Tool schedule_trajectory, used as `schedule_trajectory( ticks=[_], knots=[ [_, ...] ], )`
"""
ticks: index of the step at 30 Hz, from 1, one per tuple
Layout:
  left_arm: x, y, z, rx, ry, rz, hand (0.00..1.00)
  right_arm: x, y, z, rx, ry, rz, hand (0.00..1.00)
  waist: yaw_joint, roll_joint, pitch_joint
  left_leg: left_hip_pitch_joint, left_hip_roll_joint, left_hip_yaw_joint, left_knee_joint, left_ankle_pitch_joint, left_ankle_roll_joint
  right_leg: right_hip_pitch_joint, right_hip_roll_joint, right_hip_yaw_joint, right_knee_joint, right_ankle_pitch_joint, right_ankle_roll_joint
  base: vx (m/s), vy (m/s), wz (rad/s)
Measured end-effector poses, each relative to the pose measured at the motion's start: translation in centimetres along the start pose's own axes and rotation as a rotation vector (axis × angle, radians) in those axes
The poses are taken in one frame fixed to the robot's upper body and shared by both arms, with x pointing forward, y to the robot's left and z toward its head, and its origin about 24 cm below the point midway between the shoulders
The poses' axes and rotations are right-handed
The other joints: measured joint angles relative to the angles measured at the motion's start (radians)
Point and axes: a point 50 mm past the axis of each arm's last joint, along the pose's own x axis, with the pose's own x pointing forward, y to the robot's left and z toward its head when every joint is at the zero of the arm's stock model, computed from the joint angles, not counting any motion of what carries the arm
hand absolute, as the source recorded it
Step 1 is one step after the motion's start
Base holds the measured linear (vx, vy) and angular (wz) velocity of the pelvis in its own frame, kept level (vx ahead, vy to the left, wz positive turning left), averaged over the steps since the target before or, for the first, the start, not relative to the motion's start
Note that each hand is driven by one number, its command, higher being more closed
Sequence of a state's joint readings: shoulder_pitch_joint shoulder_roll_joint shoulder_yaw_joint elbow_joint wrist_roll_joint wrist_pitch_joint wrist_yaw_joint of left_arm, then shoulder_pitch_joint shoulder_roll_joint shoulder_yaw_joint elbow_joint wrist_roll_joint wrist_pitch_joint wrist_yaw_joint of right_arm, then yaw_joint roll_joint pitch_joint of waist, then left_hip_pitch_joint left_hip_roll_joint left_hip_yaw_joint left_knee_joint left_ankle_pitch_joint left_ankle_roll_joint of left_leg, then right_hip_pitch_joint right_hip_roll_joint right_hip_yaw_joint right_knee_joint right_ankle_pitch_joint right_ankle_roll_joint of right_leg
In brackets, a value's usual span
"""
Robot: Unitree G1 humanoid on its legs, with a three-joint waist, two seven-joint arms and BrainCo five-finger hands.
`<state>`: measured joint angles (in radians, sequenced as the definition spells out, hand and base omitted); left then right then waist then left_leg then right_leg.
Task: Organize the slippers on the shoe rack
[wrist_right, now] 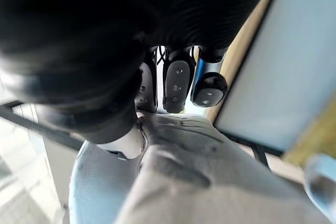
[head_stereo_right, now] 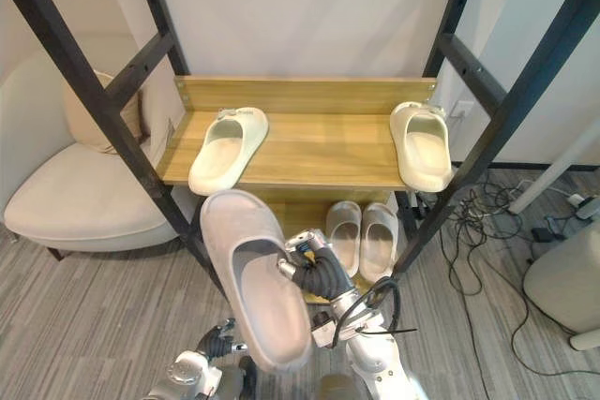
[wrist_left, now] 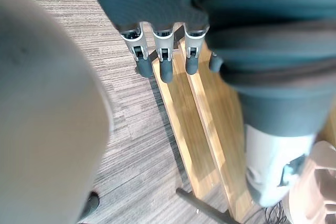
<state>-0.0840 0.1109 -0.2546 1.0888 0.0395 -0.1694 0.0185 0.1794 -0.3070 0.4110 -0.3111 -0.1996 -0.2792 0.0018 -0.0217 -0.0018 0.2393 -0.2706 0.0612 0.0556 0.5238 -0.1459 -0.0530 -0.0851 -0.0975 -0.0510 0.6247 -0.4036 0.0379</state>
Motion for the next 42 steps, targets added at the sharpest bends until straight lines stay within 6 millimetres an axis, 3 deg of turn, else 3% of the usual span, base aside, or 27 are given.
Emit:
schedule_trajectory(
  ticks=[5,11,13,20,24,28,32,42],
  knots=[
    [0.3,1.8,2.1,-0.038,-0.086,0.07,0.0,1.9,-0.8,-1.0,-0.094,0.001,0.026,1.0,0.013,0.01,0.072,-0.142,0.006,-0.009,0.161,-0.044,0.003,-0.13,-0.012,-0.013,0.173,-0.07,-0.014,-0.1,0.042,0.13],
    [0.5,4.4,5.8,-0.134,-0.239,0.17,0.0,5.0,-2.7,-0.1,-0.168,-0.084,-0.029,1.0,0.026,0.017,0.153,-0.352,0.017,-0.017,0.34,-0.078,0.025,-0.33,-0.024,-0.017,0.366,-0.122,-0.004,-0.05,0.077,0.07],
    [0.3,6.1,7.9,-0.148,-0.326,0.234,0.0,6.4,-4.4,0.4,-0.216,-0.115,-0.077,1.0,0.029,0.017,0.189,-0.455,0.017,-0.028,0.414,-0.089,0.03,-0.426,-0.026,-0.019,0.446,-0.144,-0.003,-0.07,0.101,0.09],
    [-0.5,8.5,13.3,-0.23,-0.533,0.291,0.0,10.2,-9.9,2.1,-0.37,-0.171,-0.237,1.0,0.044,0.03,0.256,-0.705,0.013,-0.041,0.541,-0.089,0.032,-0.668,-0.042,-0.022,0.613,-0.173,-0.003,-0.07,0.088,0.06],
    [-0.8,9.8,13.2,-0.273,-0.534,0.342,0.0,11.3,-10.9,2.9,-0.383,-0.197,-0.296,1.0,0.059,0.029,0.27,-0.774,0.015,-0.042,0.584,-0.089,0.031,-0.74,-0.048,-0.02,0.675,-0.194,-0.007,-0.05,0.019,0.06],
    [-0.3,9.2,9.5,-0.326,-0.377,0.359,0.0,12.2,-12.1,4.2,-0.388,-0.233,-0.385,1.0,0.082,0.024,0.29,-0.868,0.022,-0.041,0.629,-0.089,0.03,-0.83,-0.061,-0.027,0.744,-0.219,-0.01,-0.05,-0.011,0.11],
    [-0.4,8.2,7.2,-0.362,-0.301,0.357,0.0,12.9,-13.2,5.6,-0.38,-0.27,-0.494,1.0,0.103,0.023,0.293,-0.916,0.026,-0.043,0.671,-0.09,0.03,-0.873,-0.064,-0.028,0.793,-0.24,-0.008,-0.03,-0.019,0.07],
    [-0.6,8.1,7.5,-0.377,-0.328,0.368,0.0,14.1,-16.3,6.9,-0.38,-0.271,-0.658,1.0,0.133,0.022,0.29,-0.955,0.048,-0.026,0.669,-0.087,0.03,-0.904,-0.079,-0.045,0.805,-0.253,-0.014,-0.02,-0.022,0.06]
  ],
)
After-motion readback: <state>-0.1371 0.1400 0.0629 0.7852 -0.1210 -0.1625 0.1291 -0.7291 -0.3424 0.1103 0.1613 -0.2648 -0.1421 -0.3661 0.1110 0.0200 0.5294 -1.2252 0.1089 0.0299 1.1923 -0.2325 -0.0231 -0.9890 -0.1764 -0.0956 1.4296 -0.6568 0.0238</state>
